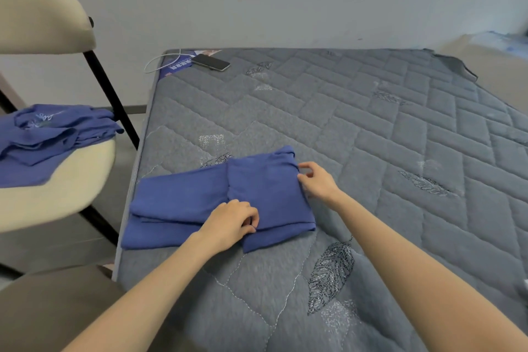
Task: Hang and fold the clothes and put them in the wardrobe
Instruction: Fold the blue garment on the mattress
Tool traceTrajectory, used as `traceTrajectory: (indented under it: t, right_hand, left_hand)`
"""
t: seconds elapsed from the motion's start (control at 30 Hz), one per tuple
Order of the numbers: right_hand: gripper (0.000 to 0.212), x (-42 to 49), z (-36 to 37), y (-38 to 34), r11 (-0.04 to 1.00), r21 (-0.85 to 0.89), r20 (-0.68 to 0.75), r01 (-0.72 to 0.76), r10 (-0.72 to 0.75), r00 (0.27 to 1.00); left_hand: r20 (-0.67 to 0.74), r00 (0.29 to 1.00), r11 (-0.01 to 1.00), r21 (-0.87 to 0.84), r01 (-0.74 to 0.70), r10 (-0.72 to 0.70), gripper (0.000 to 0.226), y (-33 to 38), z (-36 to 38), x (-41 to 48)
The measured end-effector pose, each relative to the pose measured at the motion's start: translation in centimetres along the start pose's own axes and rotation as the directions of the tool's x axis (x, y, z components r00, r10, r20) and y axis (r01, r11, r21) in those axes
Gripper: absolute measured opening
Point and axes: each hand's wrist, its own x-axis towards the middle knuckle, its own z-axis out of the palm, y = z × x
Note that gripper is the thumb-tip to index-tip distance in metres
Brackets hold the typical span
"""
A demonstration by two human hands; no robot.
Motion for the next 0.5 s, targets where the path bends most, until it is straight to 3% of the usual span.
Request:
traceTrajectory:
  t: [0.1, 0.3, 0.5]
  right_hand:
    - [0.036, 1.6, 0.0, -0.6, 1.0, 0.021, -0.03, 0.013, -0.013, 0.999]
    - [0.038, 5.3, 0.1, -1.8, 0.995, 0.053, -0.036, 0.079, -0.078, 0.996]
    - [0.025, 7.5, 0.3, -0.9, 0.993, -0.059, 0.005, 0.103, -0.103, 0.995]
  left_hand:
    - [0.064, 0.998, 0.999, -0.032, 0.006, -0.004, 0.012, -0.8, 0.0, -0.3]
    - [-0.083, 0.996, 0.981, -0.19, -0.043, 0.027, 0.031, 2.0, 0.0, 2.3]
    - [-0.074, 0.994, 0.993, -0.076, -0.09, 0.084, 0.044, 5.9, 1.6, 5.5]
